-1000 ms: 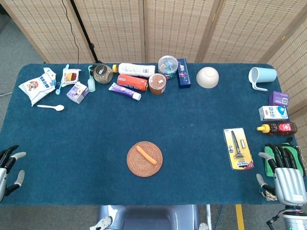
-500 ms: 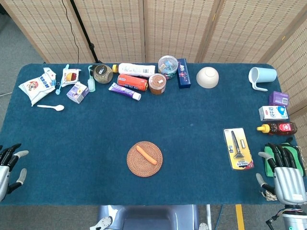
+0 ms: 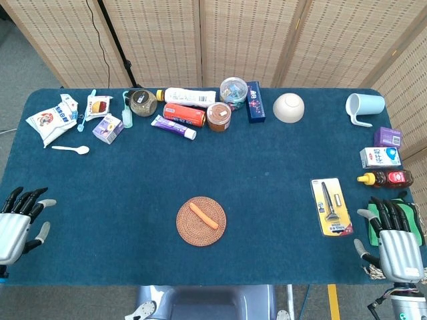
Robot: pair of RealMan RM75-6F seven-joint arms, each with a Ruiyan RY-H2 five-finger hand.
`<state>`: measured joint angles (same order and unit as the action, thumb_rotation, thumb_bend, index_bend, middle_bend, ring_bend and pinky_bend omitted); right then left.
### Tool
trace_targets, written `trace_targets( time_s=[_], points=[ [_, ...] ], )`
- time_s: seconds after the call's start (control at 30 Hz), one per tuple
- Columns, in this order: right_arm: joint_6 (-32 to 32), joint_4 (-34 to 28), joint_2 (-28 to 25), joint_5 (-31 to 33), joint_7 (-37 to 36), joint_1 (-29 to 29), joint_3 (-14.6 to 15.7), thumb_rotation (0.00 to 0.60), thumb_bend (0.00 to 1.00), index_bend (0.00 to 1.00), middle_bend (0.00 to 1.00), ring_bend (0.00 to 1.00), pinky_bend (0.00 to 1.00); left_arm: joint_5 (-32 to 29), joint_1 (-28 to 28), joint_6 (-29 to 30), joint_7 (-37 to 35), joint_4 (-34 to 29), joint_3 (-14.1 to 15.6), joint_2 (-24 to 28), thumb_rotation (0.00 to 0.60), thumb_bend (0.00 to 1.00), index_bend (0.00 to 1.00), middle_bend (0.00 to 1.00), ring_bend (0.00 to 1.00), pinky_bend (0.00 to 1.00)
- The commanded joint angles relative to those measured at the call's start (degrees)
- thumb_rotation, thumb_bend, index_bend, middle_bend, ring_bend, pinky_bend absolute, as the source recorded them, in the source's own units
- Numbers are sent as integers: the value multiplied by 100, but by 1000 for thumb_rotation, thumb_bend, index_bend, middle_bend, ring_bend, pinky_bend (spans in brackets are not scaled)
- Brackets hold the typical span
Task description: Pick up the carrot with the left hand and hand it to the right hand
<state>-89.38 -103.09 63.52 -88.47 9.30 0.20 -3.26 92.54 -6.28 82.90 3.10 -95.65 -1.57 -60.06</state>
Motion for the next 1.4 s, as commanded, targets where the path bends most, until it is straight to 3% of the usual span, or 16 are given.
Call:
trace_targets(
  time_s=[0.03, 0.33, 0.8, 0.9, 1.4],
  points=[
    [23, -35, 7, 23, 49, 15, -9, 600, 306, 273, 81, 41, 65, 13, -212, -235, 0, 21, -76, 52, 600, 437, 354, 149, 154, 55],
    [100, -194, 10, 50, 290, 87, -45, 600, 307, 275, 81, 41, 65, 76, -930, -1007, 188, -171, -285, 102, 600, 436, 374, 148, 144, 55],
    [128, -292, -23, 137, 386, 106, -67, 600, 306, 275, 90, 46, 65, -53, -2129, -2353, 329, -331, -611, -94, 600, 311, 393, 136, 131, 55],
    [111, -291, -28, 152, 381, 93, -64, 600, 306, 275, 90, 46, 65, -122, -2488, -2702, 457, -302, -698, -331, 600, 272, 393, 135, 130, 55],
    [90, -246, -46, 178, 317, 88, -69, 600, 306, 275, 90, 46, 65, -667, -3164, -3345, 1414, -190, -676, -1081, 600, 271, 447, 135, 129, 55]
  ],
)
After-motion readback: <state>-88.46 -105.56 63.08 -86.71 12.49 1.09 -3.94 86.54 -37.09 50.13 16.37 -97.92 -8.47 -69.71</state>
